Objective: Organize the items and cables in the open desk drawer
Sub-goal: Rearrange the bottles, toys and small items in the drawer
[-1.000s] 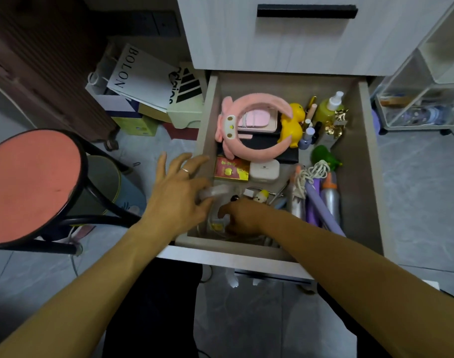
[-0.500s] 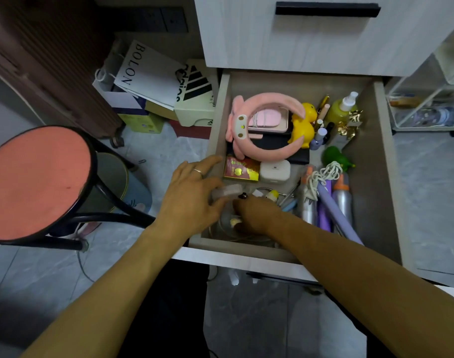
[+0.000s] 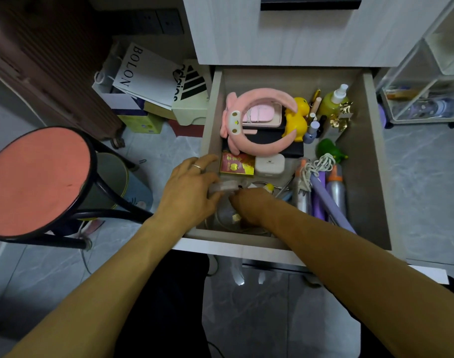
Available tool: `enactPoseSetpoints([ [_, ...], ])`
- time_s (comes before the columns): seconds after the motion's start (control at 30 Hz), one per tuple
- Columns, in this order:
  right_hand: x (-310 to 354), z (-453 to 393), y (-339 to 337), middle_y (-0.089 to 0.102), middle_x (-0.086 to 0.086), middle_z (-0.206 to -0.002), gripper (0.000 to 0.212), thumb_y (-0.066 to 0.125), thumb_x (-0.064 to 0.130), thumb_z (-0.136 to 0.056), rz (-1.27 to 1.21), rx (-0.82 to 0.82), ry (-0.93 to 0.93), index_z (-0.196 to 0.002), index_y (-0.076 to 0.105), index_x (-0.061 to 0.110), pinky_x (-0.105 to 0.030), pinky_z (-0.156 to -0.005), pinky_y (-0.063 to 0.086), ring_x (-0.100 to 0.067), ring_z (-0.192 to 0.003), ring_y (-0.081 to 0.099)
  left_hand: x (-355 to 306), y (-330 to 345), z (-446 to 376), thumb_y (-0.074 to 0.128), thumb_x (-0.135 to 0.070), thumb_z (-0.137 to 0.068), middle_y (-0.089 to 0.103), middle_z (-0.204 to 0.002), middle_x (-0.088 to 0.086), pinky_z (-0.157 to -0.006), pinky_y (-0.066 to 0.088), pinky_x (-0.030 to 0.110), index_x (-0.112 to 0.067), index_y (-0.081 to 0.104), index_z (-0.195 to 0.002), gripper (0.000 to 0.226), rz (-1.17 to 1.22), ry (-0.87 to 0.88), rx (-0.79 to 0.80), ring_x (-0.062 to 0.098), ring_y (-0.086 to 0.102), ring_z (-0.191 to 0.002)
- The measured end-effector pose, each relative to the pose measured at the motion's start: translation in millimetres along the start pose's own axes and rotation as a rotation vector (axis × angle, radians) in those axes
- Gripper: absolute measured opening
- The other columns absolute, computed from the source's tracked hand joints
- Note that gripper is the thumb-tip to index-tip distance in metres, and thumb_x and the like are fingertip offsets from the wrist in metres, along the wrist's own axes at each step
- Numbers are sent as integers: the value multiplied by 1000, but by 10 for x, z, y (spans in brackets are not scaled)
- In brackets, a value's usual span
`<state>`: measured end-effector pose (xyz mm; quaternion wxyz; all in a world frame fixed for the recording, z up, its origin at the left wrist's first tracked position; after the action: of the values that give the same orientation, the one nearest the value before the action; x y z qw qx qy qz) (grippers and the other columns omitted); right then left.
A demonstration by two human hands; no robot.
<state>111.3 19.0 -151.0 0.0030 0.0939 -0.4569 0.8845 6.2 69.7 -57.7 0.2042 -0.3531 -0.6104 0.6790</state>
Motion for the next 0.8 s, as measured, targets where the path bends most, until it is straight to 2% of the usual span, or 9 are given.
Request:
enactPoseSetpoints([
  [0.17,-51,76,25,55,-17,-130,40,57,15,-93,-235,41,93,-131,50,4,-37,-93,46,-30,-116,56,4,-5,34,76,-22,-80,52,-142,7,-101,44,49,-10,73,-104,27,64,17,-9,36,44,-130],
  [0.23,-197,165,-37,60,-18,-118,28,55,14,-93,-421,-55,155,-118,59,3,-36,-88,46,-31,-108,58,11,-51,22,77,-18,-78,58,-133,10,-93,49,49,-9,73,-99,23,56,60,-75,37,46,-126],
  [0.33,-607,318,-100,63,-15,-93,7,62,10,-88,-712,-295,292,-92,64,5,-30,-74,44,-29,-90,59,-133,-176,-53,73,-13,-81,63,-103,13,-72,53,40,-6,70,-97,18,7,100,-178,36,57,-100],
  [0.4,-820,447,-88,67,-15,-89,9,64,8,-85,-859,-401,369,-89,65,0,-35,-75,51,-30,-86,63,-326,-185,-145,67,-18,-88,64,-99,11,-71,46,33,-8,69,-102,18,67,57,-116,30,60,-90],
  [0.5,-946,597,-55,67,-18,-78,12,61,5,-86,-1038,-475,406,-75,61,6,-40,-70,57,-32,-74,66,-442,42,-320,63,-27,-92,67,-85,5,-68,41,24,-9,70,-90,19,306,-195,70,17,58,-72],
  [0.6,-948,628,-11,70,-15,-78,13,61,4,-84,-1117,-498,421,-76,63,14,-47,-76,58,-30,-74,68,-358,369,-391,65,-21,-89,66,-82,7,-76,57,33,-12,67,-81,12,756,-635,184,21,66,-77],
  [0.63,-938,617,-10,70,-14,-79,11,61,4,-83,-1098,-506,425,-77,65,13,-50,-79,56,-31,-77,68,-316,473,-382,64,-13,-89,65,-86,9,-81,58,38,-10,68,-90,5,887,-786,179,25,68,-82],
  [0.7,-970,615,-23,70,-16,-83,8,60,4,-82,-1049,-522,431,-84,67,5,-49,-81,55,-33,-81,67,-313,645,-388,55,1,-91,60,-89,14,-73,59,35,1,59,-114,24,1154,-1020,169,24,64,-76],
  [0.8,-1023,578,-37,68,-23,-84,12,59,2,-81,-988,-522,423,-87,65,-6,-49,-79,55,-37,-82,65,-389,691,-440,48,5,-96,55,-86,15,-71,55,29,0,47,-133,37,1485,-1200,97,20,57,-71],
])
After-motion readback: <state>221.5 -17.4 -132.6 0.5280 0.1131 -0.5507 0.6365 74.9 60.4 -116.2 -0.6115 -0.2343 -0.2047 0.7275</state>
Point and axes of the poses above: each hand's wrist, its own z-axis away from the middle knuckle, its own y-axis out of the palm, x = y × z, the point moved 5 cm from there along -z, towards the middle knuckle
